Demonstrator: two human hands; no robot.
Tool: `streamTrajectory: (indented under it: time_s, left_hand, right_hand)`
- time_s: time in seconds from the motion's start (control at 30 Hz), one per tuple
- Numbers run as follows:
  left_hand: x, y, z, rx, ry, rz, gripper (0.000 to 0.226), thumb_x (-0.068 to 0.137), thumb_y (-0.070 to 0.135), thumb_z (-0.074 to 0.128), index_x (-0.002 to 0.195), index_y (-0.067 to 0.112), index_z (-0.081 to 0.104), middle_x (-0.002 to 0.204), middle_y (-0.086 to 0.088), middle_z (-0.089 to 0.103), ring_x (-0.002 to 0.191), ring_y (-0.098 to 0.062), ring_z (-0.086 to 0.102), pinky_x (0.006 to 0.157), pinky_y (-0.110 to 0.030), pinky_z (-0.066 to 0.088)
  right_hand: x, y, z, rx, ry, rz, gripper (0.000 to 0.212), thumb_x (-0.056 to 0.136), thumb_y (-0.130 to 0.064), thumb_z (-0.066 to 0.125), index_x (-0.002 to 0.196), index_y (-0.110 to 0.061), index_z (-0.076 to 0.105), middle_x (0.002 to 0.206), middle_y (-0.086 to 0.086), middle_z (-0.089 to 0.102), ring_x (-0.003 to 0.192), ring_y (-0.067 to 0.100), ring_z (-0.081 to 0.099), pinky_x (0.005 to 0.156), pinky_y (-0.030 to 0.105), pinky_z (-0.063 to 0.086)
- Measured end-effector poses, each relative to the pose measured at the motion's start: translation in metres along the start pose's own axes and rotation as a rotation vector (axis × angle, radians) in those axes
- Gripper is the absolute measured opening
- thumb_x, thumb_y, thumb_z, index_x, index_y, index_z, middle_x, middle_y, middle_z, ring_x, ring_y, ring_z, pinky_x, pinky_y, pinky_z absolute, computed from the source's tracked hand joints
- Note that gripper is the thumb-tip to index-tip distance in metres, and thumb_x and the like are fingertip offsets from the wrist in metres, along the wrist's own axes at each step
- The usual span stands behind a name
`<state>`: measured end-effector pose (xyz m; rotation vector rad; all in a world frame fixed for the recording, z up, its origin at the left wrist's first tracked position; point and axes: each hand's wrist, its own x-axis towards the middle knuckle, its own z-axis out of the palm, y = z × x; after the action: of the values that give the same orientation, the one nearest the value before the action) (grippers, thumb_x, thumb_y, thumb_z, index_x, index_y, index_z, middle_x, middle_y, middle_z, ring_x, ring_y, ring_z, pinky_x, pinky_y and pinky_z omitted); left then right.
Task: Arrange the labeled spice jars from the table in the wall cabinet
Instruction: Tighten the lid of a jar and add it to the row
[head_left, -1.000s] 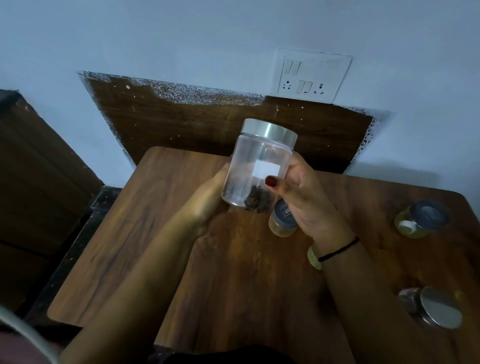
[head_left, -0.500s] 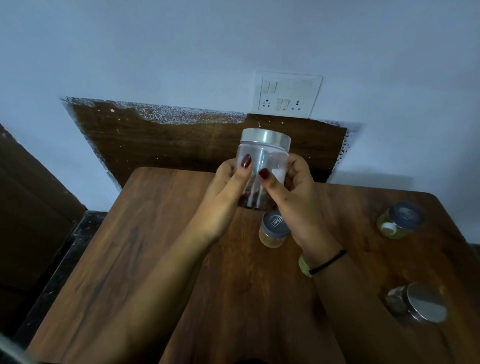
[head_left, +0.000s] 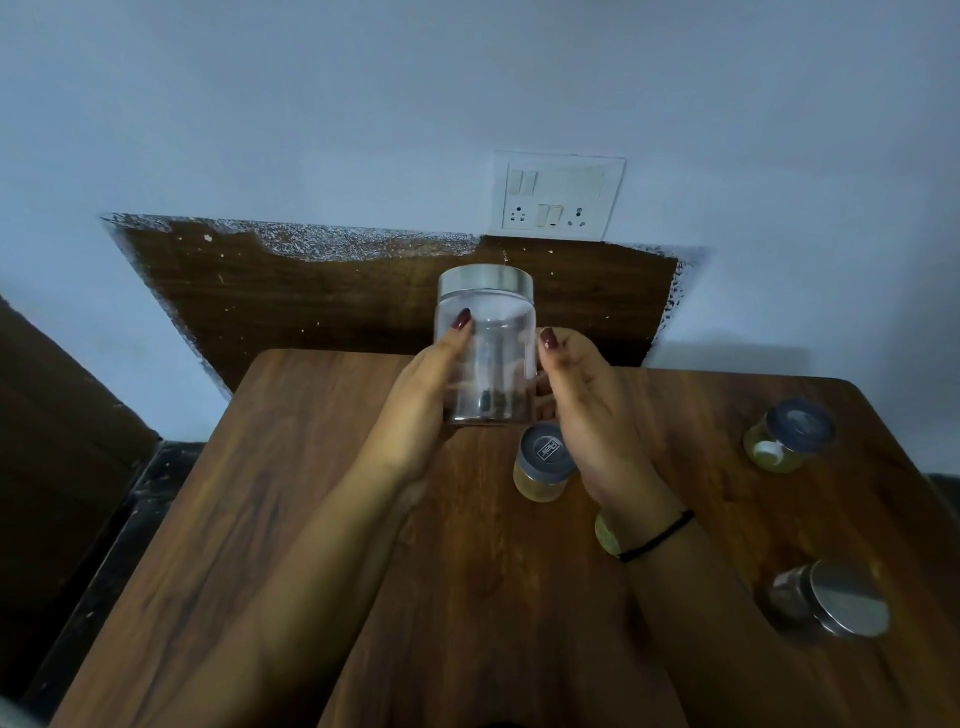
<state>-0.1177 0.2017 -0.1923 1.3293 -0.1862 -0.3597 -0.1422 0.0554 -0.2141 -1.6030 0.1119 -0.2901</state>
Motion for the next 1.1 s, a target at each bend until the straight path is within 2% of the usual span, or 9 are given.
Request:
streamTrajectory:
  time_s: [0.13, 0.27, 0.37, 0.53, 0.63, 0.73, 0.83, 0.93, 1.1]
  left_hand:
    - [0.003, 0.005, 0.002, 0.052, -0.011, 0.062, 0.039, 0.100, 0.044, 0.040, 0.089, 0.043, 0.078, 0.100, 0.003, 0.078, 0.097, -0.014, 0.073, 0.091, -0.036, 0.057]
    - [0.008, 0.003, -0.001, 0.017, 0.032, 0.119, 0.050, 0.105, 0.040, 0.031, 0.090, 0.044, 0.077, 0.096, 0.008, 0.078, 0.092, -0.009, 0.074, 0.078, -0.024, 0.058]
    - [0.012, -0.002, -0.005, -0.028, 0.099, 0.109, 0.039, 0.105, 0.043, 0.030, 0.115, 0.033, 0.067, 0.108, 0.006, 0.076, 0.102, -0.011, 0.071, 0.082, -0.026, 0.056]
    - [0.015, -0.007, -0.009, -0.123, 0.135, 0.034, 0.045, 0.104, 0.047, 0.035, 0.121, 0.019, 0.067, 0.118, -0.008, 0.072, 0.113, -0.024, 0.067, 0.104, -0.047, 0.048]
    - [0.015, -0.006, -0.009, -0.106, 0.120, 0.016, 0.048, 0.106, 0.045, 0.029, 0.118, 0.019, 0.068, 0.114, -0.008, 0.074, 0.109, -0.022, 0.069, 0.099, -0.042, 0.052]
    - [0.016, -0.007, -0.009, -0.058, 0.109, 0.025, 0.047, 0.106, 0.045, 0.026, 0.114, 0.024, 0.067, 0.107, -0.001, 0.076, 0.103, -0.015, 0.072, 0.086, -0.030, 0.056]
    - [0.015, -0.004, -0.009, -0.020, 0.091, 0.019, 0.058, 0.104, 0.052, 0.020, 0.125, 0.020, 0.064, 0.115, -0.004, 0.074, 0.110, -0.018, 0.069, 0.099, -0.039, 0.051]
    - [0.014, 0.000, -0.008, -0.001, 0.064, 0.054, 0.068, 0.097, 0.061, 0.023, 0.134, 0.017, 0.058, 0.119, -0.007, 0.072, 0.111, -0.020, 0.069, 0.096, -0.040, 0.054]
    - [0.013, -0.004, -0.007, 0.016, 0.057, 0.075, 0.051, 0.096, 0.060, 0.037, 0.122, 0.026, 0.065, 0.119, -0.010, 0.071, 0.111, -0.027, 0.068, 0.097, -0.051, 0.052]
  right_hand:
    - [0.003, -0.002, 0.002, 0.083, -0.086, 0.082, 0.054, 0.085, -0.052, 0.049, 0.117, -0.009, 0.059, 0.106, 0.013, 0.069, 0.098, 0.024, 0.069, 0.082, 0.037, 0.059]
    - [0.007, 0.002, 0.002, 0.138, -0.122, 0.108, 0.056, 0.090, -0.047, 0.058, 0.126, -0.004, 0.056, 0.108, 0.013, 0.069, 0.092, 0.019, 0.070, 0.068, 0.028, 0.058]
    - [0.009, 0.005, 0.002, 0.152, -0.157, 0.103, 0.066, 0.082, -0.058, 0.064, 0.125, -0.008, 0.059, 0.110, 0.011, 0.069, 0.095, 0.021, 0.069, 0.069, 0.029, 0.057]
    - [0.009, 0.003, 0.008, 0.280, -0.287, 0.139, 0.081, 0.064, -0.070, 0.074, 0.127, -0.021, 0.059, 0.123, 0.013, 0.065, 0.109, 0.032, 0.067, 0.072, 0.041, 0.060]
    - [0.009, 0.001, 0.012, 0.329, -0.236, 0.148, 0.083, 0.057, -0.068, 0.080, 0.123, -0.022, 0.060, 0.122, 0.014, 0.066, 0.109, 0.035, 0.066, 0.071, 0.039, 0.061]
    - [0.010, 0.000, 0.013, 0.291, -0.182, 0.080, 0.081, 0.060, -0.068, 0.079, 0.123, -0.021, 0.060, 0.121, 0.012, 0.066, 0.112, 0.032, 0.065, 0.081, 0.044, 0.060]
    - [0.008, -0.002, 0.012, 0.271, -0.166, 0.021, 0.076, 0.064, -0.065, 0.077, 0.123, -0.020, 0.060, 0.119, 0.009, 0.068, 0.110, 0.026, 0.067, 0.083, 0.039, 0.059]
    - [0.005, -0.004, 0.014, 0.230, -0.155, -0.022, 0.077, 0.066, -0.061, 0.076, 0.126, -0.017, 0.059, 0.116, 0.002, 0.070, 0.107, 0.018, 0.069, 0.080, 0.028, 0.058]
    - [0.003, -0.001, 0.016, 0.220, -0.152, -0.093, 0.065, 0.069, -0.057, 0.078, 0.122, -0.023, 0.060, 0.114, 0.003, 0.070, 0.106, 0.023, 0.069, 0.082, 0.039, 0.059]
